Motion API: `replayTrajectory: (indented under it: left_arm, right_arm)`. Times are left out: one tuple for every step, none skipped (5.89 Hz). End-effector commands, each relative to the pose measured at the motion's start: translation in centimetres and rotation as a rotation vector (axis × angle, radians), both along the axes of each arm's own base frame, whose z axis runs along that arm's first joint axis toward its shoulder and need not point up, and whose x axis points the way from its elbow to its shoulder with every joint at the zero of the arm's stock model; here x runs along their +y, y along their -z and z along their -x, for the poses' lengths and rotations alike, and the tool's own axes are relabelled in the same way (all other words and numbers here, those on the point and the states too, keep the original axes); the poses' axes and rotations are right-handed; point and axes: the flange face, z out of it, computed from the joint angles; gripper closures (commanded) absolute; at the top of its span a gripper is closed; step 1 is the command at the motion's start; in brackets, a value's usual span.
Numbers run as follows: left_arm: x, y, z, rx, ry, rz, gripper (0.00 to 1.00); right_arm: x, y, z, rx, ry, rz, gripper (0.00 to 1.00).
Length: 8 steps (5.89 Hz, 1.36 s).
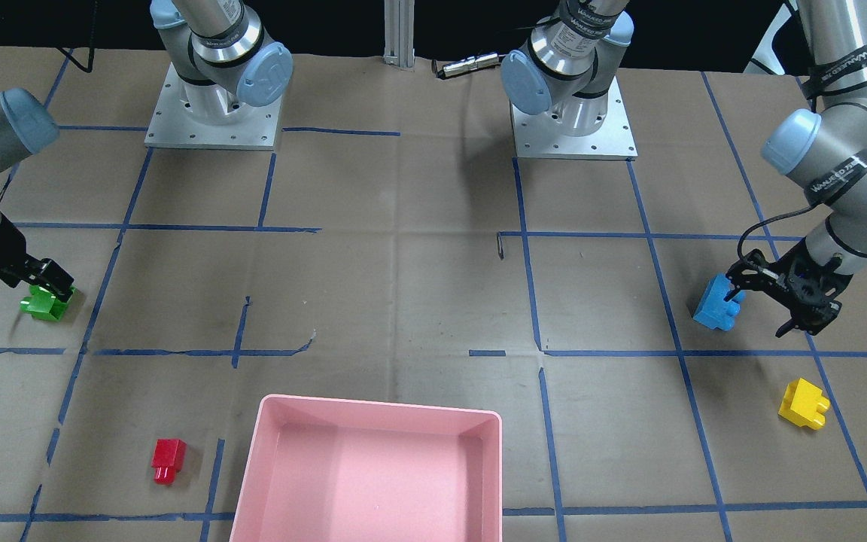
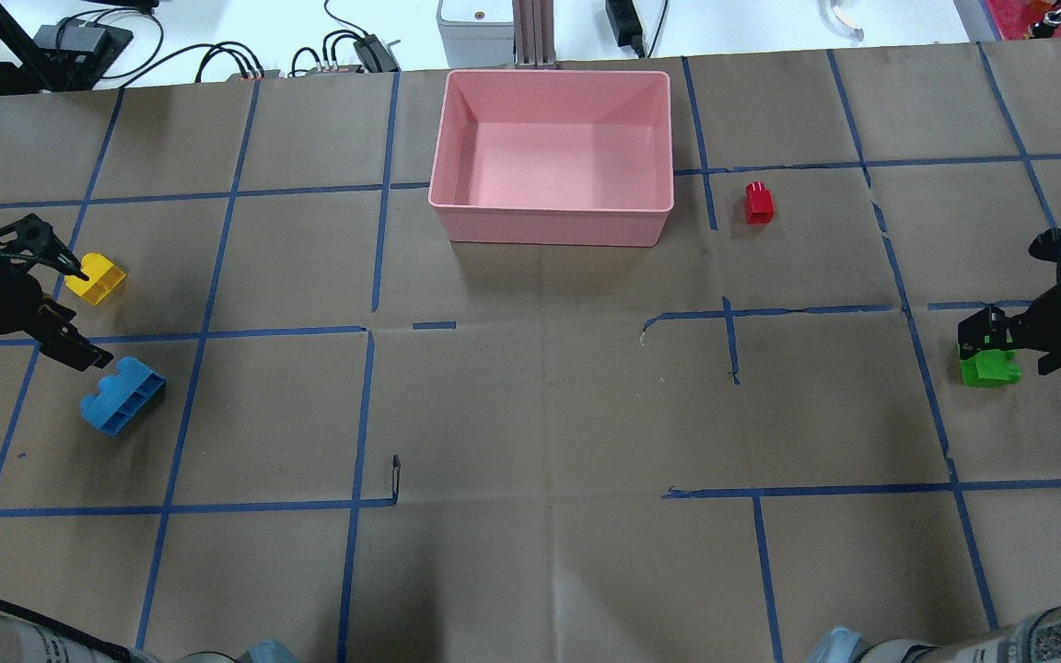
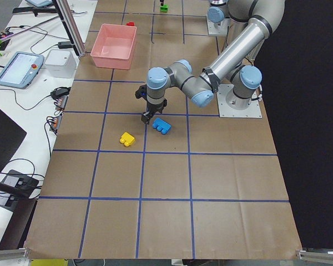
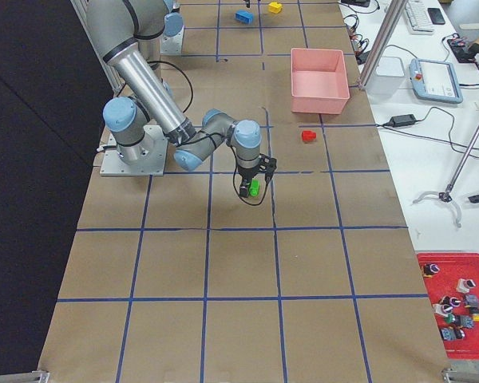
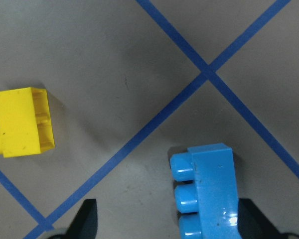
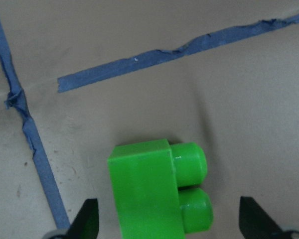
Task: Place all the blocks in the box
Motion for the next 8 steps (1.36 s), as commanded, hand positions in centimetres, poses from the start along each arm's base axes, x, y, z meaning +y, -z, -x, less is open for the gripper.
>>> replayTrajectory:
  left_arm:
    - [1.7, 3.1, 0.9, 0.017, -0.007, -0.019, 0.01]
    - [2.1, 3.5, 1.1, 0.024, -0.009, -0.027, 0.01]
    - [2.6, 4.3, 1.5, 0.036, -0.003, -0.042, 0.01]
    - [2.9, 4.4, 0.9, 0.038, -0.013, -0.044, 0.01]
    - [3.3, 4.6, 0.4, 0.043, -0.018, -0.047, 0.02]
    - [3.3, 4.3, 0.4, 0.039, -0.018, -0.042, 0.02]
    - [3.3, 4.0, 0.4, 0.036, -0.018, -0.039, 0.06]
    - [3.3, 3.7, 0.5, 0.030, -0.021, -0.036, 0.28]
  right_arm:
    - [0.1, 0.2, -0.1, 0.000, -0.015, -0.003, 0.17]
    - [0.1, 0.2, -0.1, 0.001, -0.022, -0.002, 0.45]
    - [0.1, 0.2, -0.1, -0.002, -0.023, -0.007, 0.74]
    - [0.0, -0.6, 0.0, 0.004, -0.035, 0.000, 0.91]
    - [-1.1, -4.7, 0.7, 0.038, -0.058, 0.002, 0.94]
    - [-2.2, -11.8, -0.4, 0.047, -0.095, 0.018, 0.94]
    - [-5.2, -17.0, -6.7, 0.069, -0.231, 0.055, 0.94]
    - [-8.2, -20.4, -14.3, 0.092, -0.375, 0.124, 0.94]
